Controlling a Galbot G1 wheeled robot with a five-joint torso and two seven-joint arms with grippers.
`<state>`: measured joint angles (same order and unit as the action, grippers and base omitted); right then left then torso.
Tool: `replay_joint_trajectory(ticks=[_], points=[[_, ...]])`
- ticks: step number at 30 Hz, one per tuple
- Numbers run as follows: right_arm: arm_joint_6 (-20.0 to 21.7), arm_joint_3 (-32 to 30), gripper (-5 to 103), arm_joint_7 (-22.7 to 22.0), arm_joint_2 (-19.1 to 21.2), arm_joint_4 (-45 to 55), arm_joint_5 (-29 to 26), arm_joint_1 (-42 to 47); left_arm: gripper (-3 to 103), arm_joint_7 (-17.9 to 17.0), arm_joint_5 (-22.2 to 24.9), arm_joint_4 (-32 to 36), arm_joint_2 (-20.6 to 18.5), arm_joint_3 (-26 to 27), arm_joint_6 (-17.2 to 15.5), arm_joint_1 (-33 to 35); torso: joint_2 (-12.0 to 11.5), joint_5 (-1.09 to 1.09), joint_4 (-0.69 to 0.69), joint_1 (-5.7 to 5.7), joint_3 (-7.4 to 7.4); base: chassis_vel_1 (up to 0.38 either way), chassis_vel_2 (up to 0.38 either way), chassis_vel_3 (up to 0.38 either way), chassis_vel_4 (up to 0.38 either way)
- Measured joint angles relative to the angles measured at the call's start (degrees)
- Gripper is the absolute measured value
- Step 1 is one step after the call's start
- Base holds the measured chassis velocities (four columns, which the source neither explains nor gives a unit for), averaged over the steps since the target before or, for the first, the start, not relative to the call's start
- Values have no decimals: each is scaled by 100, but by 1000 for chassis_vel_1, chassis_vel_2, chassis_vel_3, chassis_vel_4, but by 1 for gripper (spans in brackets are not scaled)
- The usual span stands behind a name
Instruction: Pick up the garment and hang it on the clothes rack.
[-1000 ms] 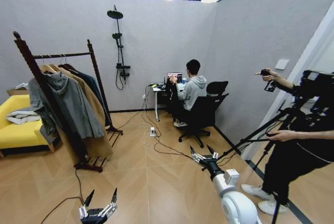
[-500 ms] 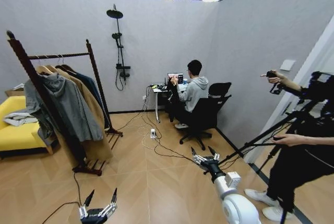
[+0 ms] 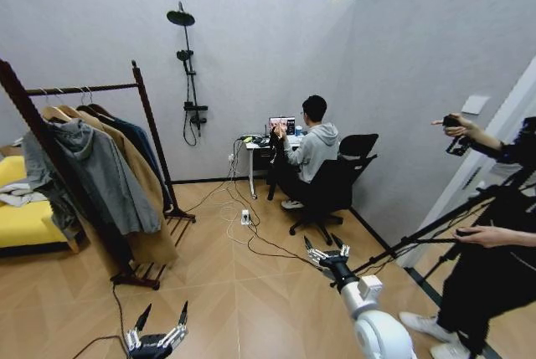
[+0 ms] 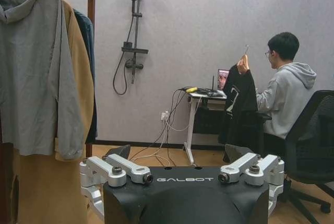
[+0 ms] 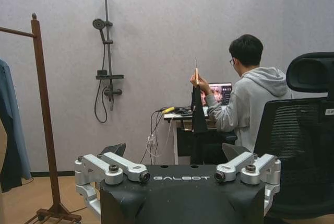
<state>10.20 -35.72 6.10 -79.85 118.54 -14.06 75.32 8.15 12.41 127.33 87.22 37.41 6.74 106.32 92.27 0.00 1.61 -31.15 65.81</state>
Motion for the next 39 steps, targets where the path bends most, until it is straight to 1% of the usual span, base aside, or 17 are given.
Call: replay_joint_trajectory(ticks=[7, 14, 15, 17, 18, 20, 21, 22, 23, 27, 28, 29, 32, 33, 34, 35, 39], points=[[-116, -42, 100, 62, 32, -39, -1, -20, 100, 0, 0, 0, 0, 0, 0, 0, 3, 0, 1, 4, -1, -33, 33, 29, -23], [-119, -4, 100, 72, 43, -22, -1, -47, 100, -1, 0, 0, 0, 1, 0, 0, -1, -2, -1, -2, 1, -170, 170, 156, -171], [-119, 1, 100, 73, 44, -21, -1, -51, 100, 0, 0, 0, 0, 1, 0, 0, 0, 4, 1, -2, 0, -239, 214, 228, -214], [-119, 2, 100, 74, 44, -21, -1, -54, 100, 0, 0, 0, -1, 1, 0, 0, 0, 3, 2, -2, 0, -253, 214, 228, -239], [-121, 3, 100, 75, 44, -25, -1, -56, 100, 0, 0, 0, 0, 0, 0, 0, -1, -3, 1, -2, 0, -259, 242, 250, -263], [-132, 3, 100, 75, 44, -43, -3, -55, 100, 0, 0, 0, 0, 1, 0, 0, -1, 1, 2, -2, 0, -259, 260, 269, -243], [-149, 4, 100, 76, 47, -63, -3, -55, 100, 0, 0, 0, 0, 1, 0, 0, -1, 1, -1, -2, 0, -246, 260, 296, -279], [-160, 5, 100, 82, 54, -94, -3, -55, 100, -1, 0, 0, 0, 1, 0, 0, -1, -2, 0, -2, 1, -284, 306, 296, -260], [-162, 4, 100, 86, 58, -105, -4, -57, 100, 0, 0, 0, 0, 1, 0, 0, -1, 2, 2, -1, 0, -284, 307, 298, -260], [-163, -13, 100, 98, 70, -131, -23, -88, 100, 1, 0, 0, 0, 1, 0, 0, 1, 0, 1, 1, -1, -322, 327, 307, -316], [-163, -17, 100, 103, 72, -141, -28, -108, 100, 0, 0, 0, 0, 1, 0, 0, 0, -2, -1, -1, 0, -326, 346, 336, -337], [-163, -29, 100, 109, 74, -162, -41, -137, 100, 0, 0, 0, -1, 1, 0, 0, -1, 3, 2, -2, 1, -349, 346, 369, -320], [-163, -43, 100, 118, 81, -178, -61, -168, 100, 1, 0, 1, 0, 1, 0, 0, 1, -2, 1, 1, -1, -389, 384, 375, -339], [-162, -48, 100, 122, 90, -189, -81, -192, 100, 0, 0, 1, 0, 1, 0, 0, -1, -2, -2, -3, 1, -338, 379, 373, -370], [-162, -48, 100, 122, 90, -189, -81, -192, 100, 0, 0, 1, 0, 1, 0, 0, -1, -2, -2, -3, 1, -338, 379, 373, -370], [-161, -50, 100, 125, 91, -198, -91, -201, 100, 0, 0, 0, -1, 0, 0, -1, -3, 3, 2, -5, 2, -394, 348, 373, -366], [-161, -52, 100, 143, 100, -200, -104, -226, 100, 1, 0, 0, 0, 0, 0, 0, 1, -3, -1, 1, 0, -377, 366, 365, -375]])
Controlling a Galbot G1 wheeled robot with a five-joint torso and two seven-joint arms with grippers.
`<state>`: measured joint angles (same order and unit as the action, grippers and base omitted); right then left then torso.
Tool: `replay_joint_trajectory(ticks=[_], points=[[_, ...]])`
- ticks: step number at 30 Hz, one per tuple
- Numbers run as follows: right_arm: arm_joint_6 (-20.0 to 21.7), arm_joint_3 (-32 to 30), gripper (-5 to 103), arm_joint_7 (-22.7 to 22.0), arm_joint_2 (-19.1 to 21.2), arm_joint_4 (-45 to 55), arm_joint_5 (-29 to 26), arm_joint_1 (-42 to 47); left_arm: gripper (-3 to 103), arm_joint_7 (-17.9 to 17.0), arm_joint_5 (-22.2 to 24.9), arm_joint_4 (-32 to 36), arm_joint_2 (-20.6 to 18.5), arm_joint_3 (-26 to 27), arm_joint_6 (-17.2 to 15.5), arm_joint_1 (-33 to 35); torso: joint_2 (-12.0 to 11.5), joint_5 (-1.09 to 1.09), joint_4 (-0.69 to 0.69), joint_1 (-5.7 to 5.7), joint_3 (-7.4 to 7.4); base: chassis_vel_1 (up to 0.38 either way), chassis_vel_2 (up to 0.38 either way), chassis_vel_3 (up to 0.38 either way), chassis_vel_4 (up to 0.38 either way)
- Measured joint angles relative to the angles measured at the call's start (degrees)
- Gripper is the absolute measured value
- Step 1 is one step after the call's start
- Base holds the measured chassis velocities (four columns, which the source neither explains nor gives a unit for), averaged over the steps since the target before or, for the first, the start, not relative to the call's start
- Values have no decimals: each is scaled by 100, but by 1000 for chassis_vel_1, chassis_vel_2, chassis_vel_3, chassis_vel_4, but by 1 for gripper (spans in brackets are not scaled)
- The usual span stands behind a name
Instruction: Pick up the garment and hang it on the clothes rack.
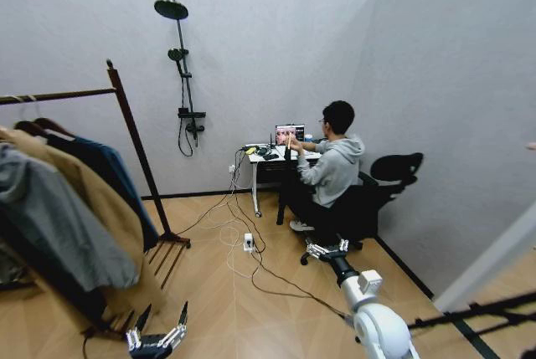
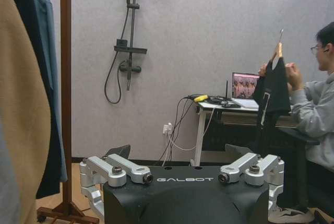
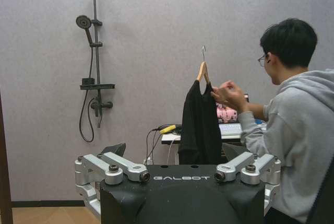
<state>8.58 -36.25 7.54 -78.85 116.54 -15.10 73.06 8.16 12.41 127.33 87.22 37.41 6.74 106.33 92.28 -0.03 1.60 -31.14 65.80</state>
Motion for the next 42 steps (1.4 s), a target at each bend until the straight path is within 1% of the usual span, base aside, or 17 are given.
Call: replay_joint_trajectory(ticks=[1, 4, 6, 7, 8, 10, 11, 12, 16, 17, 19, 21, 23, 29, 30, 36, 42], points=[[1, 1, 100, 3, 0, -2, -2, -10, 100, -2, 0, 0, -1, 0, 0, -1, -3, 5, 3, -5, 2, -332, 338, 338, -323], [3, 3, 100, 5, 2, -3, -9, -28, 100, 0, 0, 0, 0, 0, 0, -1, 2, 1, 2, 2, -1, -357, 351, 378, -357], [3, 5, 100, 6, 2, -3, -11, -33, 100, -1, 0, 0, 0, 0, 0, 0, 0, 2, 0, 0, 0, -335, 334, 354, -336], [5, 4, 100, 6, 2, -2, -13, -32, 100, -1, 0, 0, -1, 0, 0, -1, -2, 6, 3, -2, 2, -336, 334, 354, -330], [6, 4, 100, 5, 3, 14, -19, -26, 100, -1, 0, 0, 0, 0, 0, -1, -1, 1, 1, 0, 0, -349, 370, 370, -370], [10, 1, 100, 2, 4, 26, -19, -18, 100, -1, 0, 0, 0, 0, 0, -1, 1, 1, 3, 2, -1, -349, 346, 351, -370], [15, -5, 100, -11, 4, 40, -18, -16, 100, -1, 0, 0, 0, 0, 0, 0, 0, 3, 0, 1, 0, -353, 346, 351, -337], [18, -12, 100, -42, 0, 47, -12, -18, 100, -1, 0, 0, -1, 0, 0, -1, -2, 5, 3, -2, 1, -326, 311, 350, -337], [48, -55, 100, -134, -12, 54, -2, -72, 100, -1, 0, 0, 0, 0, 0, -1, -2, -1, 3, -3, 1, -317, 318, 293, -318], [131, -91, 100, -207, -14, 32, -17, -166, 100, -1, 0, 0, 0, 0, 0, -1, -3, 4, 1, -8, 2, -187, 251, 270, -172], [283, -182, 100, -363, 0, -147, -133, -470, 100, -1, 0, 0, -1, 0, 0, -2, -4, 2, 4, -9, 2, -179, 170, 68, -129], [328, -215, 100, -385, 15, -228, -166, -604, 100, -1, 0, 0, -1, 1, 0, -2, -4, 3, 4, -7, 2, -170, 133, 33, -86], [477, -264, 100, -444, 53, -506, -269, -1055, 100, -1, 0, 0, -1, 0, 0, -1, -4, 1, 1, -7, 2, -37, 9, 5, -23], [570, -200, 100, -477, 158, -1071, -542, -1788, 100, -1, 0, 0, 0, 0, 0, 1, 3, 3, 1, 7, -2, 75, -70, -54, 51], [645, -194, 100, -499, 198, -1215, -588, -1966, 100, -1, 0, 0, 0, 1, 0, 1, 3, 0, 4, 7, -1, 56, -101, -44, 52], [737, -118, 100, -614, 495, -1935, -707, -2880, 100, -1, 0, 0, 0, 0, 0, 0, -1, 3, 0, -3, 1, 6, -7, -7, 9], [861, -37, 100, -624, 617, -2188, -786, -3246, 100, -1, 0, 0, 0, 0, 0, 0, -2, 3, 3, -3, 1, 0, 0, 0, 0]])
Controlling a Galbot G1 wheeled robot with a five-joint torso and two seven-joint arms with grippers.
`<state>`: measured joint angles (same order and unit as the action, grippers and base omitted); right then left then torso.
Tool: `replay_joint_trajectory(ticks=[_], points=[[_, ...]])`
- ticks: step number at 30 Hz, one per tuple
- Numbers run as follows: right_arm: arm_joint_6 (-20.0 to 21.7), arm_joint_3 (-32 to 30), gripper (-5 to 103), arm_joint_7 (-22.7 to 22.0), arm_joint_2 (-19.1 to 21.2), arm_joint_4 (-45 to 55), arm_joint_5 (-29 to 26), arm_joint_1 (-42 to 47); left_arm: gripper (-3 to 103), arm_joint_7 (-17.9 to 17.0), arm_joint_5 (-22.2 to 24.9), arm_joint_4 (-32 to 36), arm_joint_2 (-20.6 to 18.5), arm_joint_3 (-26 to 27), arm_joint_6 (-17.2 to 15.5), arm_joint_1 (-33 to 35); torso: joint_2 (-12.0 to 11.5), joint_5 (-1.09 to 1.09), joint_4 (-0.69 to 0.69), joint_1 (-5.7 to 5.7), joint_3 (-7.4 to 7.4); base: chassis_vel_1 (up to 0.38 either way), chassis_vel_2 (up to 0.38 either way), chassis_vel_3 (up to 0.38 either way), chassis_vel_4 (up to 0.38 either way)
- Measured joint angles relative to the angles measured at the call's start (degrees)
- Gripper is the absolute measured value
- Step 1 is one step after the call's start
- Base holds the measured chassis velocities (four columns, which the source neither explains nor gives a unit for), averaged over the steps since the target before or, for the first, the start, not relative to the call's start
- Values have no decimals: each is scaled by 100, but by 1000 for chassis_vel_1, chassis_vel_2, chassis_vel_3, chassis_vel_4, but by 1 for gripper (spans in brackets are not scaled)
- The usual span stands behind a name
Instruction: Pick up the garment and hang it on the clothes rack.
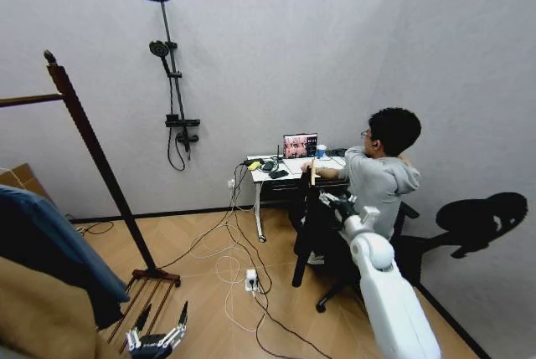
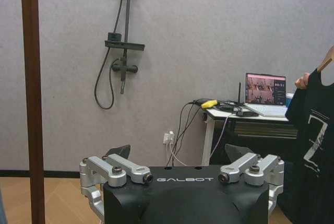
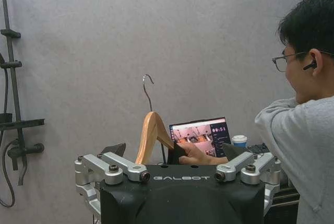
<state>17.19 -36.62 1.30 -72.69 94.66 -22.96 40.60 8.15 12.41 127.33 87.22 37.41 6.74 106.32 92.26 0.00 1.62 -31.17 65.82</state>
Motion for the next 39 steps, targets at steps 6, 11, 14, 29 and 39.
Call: replay_joint_trajectory(ticks=[6, 11, 14, 29, 39], points=[[13, 152, 100, 6, 9, -605, 66, -461, 100, 0, 0, 0, 0, 0, 0, 1, 1, 0, 1, 2, 0, 0, 0, 0, 0], [13, 413, 100, 62, 81, -1359, 131, -1130, 100, 0, 0, 0, 0, 0, 0, 0, 0, 0, -1, 2, 0, 0, 0, 0, 0], [8, 519, 100, 193, 144, -1647, 174, -1436, 100, 0, 0, 0, 0, 0, 0, 0, 0, 0, -1, 2, 0, 0, 0, 0, 0], [77, 822, 100, 409, 43, -2948, 104, -2626, 100, 0, 0, 0, 0, 0, 0, 0, 1, 0, -1, 2, 0, 0, 0, 0, 0], [358, 895, 103, -37, 42, -3372, 84, -3021, 100, 0, 0, 0, 0, 0, 0, 0, 1, 0, 0, 2, 0, 0, 0, 0, 0]])
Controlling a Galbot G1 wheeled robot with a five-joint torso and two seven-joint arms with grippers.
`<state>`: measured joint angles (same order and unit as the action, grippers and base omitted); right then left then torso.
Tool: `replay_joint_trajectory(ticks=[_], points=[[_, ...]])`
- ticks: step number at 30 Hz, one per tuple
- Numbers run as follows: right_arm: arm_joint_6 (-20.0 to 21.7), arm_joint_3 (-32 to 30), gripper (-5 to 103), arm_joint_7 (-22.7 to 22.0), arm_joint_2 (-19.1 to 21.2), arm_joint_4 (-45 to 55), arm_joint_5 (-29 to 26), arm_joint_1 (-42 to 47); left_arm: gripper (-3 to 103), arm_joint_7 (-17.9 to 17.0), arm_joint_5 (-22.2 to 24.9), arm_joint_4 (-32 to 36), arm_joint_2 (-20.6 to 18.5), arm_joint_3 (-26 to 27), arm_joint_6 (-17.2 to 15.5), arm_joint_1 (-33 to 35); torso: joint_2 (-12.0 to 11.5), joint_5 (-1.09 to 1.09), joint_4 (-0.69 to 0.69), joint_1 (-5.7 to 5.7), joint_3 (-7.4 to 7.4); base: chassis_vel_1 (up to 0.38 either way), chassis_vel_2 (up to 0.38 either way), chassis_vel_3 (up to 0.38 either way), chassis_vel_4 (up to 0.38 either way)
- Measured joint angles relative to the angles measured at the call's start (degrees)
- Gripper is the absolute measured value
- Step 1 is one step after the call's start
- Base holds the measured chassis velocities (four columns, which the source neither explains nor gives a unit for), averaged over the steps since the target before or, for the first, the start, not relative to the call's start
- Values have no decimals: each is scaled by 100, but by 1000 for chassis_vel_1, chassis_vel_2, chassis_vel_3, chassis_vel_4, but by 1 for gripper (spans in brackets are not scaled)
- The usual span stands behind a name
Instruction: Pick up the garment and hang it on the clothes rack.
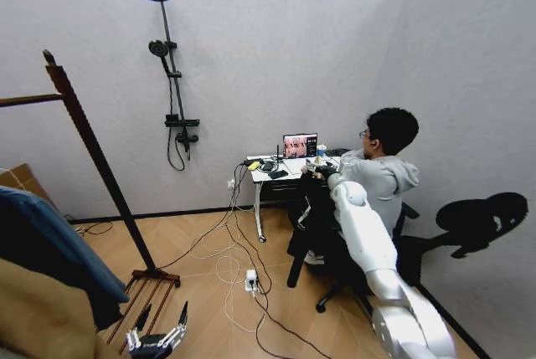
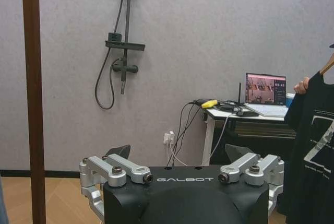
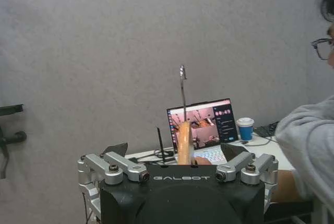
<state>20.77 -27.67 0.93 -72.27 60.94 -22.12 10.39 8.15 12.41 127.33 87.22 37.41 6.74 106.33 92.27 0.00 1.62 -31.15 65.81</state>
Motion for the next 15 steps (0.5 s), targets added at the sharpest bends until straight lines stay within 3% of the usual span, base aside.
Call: replay_joint_trajectory(ticks=[8, 11, 15], points=[[-35, 7, 79, -34, 201, -248, 29, -77, 100, 0, 0, 0, 0, 0, 0, 0, 0, 0, 0, 0, 0, 0, 0, 0, 0], [-186, 27, 63, 210, 343, -461, 42, -164, 100, 0, 0, 0, 0, 0, 0, 0, 0, -1, 0, 1, 0, 0, 0, 0, 0], [-248, 41, 57, 314, 397, -525, 36, -199, 100, 0, 0, 0, 0, 0, 0, 0, 0, -1, 0, 1, 0, 0, 0, 0, 0]])
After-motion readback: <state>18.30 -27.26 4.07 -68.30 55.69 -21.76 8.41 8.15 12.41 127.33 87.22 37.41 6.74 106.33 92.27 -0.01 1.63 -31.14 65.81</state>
